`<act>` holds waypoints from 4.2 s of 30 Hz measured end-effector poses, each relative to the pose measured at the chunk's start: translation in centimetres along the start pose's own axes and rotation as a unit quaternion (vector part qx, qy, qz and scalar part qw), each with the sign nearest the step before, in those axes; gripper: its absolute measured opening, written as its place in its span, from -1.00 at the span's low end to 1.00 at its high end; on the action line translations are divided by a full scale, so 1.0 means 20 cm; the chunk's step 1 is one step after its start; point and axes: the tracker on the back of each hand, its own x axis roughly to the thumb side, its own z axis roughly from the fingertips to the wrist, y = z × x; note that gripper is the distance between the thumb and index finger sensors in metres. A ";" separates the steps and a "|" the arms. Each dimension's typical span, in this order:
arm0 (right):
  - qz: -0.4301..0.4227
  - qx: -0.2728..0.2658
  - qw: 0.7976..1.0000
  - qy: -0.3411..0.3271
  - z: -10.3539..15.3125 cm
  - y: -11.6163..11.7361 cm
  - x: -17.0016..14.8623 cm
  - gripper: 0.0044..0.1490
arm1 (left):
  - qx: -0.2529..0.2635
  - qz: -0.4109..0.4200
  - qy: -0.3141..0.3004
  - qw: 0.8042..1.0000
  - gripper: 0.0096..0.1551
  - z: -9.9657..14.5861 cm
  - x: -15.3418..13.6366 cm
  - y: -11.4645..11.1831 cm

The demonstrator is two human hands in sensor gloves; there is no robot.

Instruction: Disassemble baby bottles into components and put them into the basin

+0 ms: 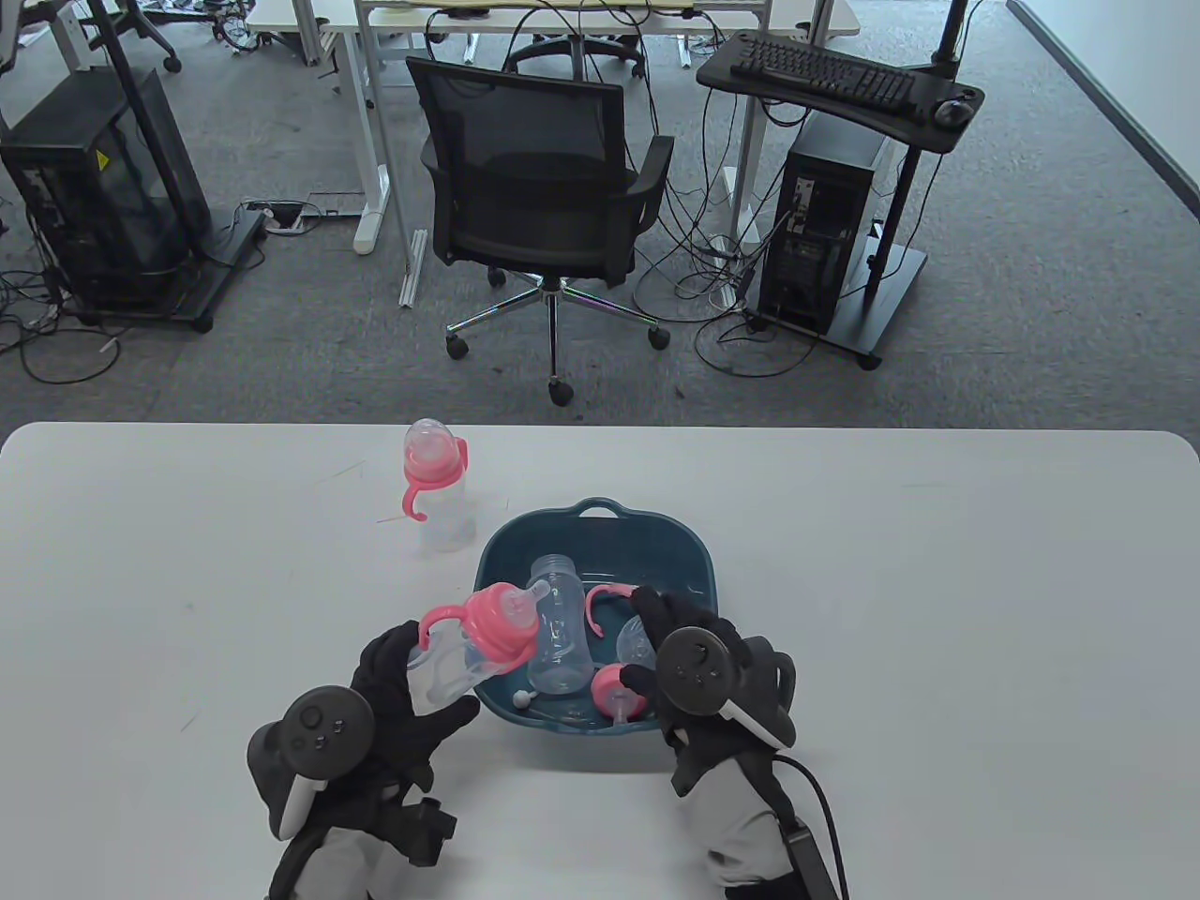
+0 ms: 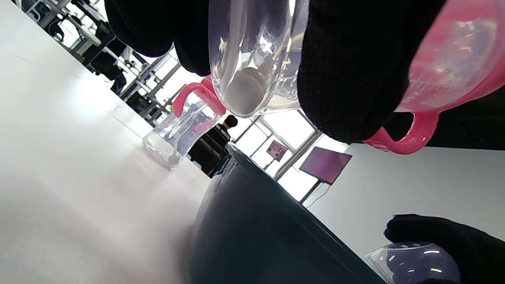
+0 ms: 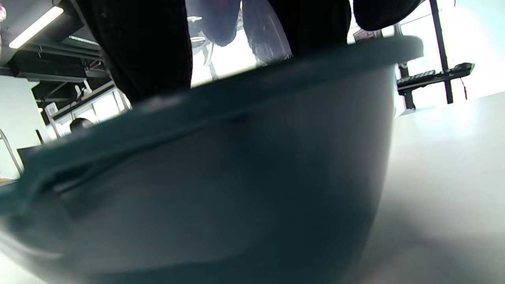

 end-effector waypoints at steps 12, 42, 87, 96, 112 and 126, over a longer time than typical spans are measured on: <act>-0.120 -0.059 0.991 -0.020 0.04 -0.16 0.03 -0.12 | -0.005 -0.007 -0.008 1.000 0.12 0.00 0.01 -0.01; -0.272 -0.017 0.954 -0.127 0.07 -0.17 0.28 0.00 | -0.029 -0.043 -0.056 0.997 0.12 0.02 0.08 -0.05; -0.294 0.038 0.947 -0.126 0.05 -0.17 0.22 -0.08 | -0.032 -0.059 -0.062 0.996 0.12 0.02 0.09 -0.06; -0.297 0.057 0.943 -0.139 0.05 -0.17 0.22 -0.04 | -0.030 -0.055 -0.059 0.996 0.12 0.02 0.10 -0.05; -0.274 0.016 0.959 -0.078 0.05 -0.15 0.20 -0.04 | -0.028 -0.063 -0.068 0.995 0.12 0.02 0.11 -0.05; -0.292 0.051 0.948 -0.117 0.05 -0.15 0.22 -0.09 | -0.028 -0.059 -0.060 0.996 0.12 0.03 0.11 -0.05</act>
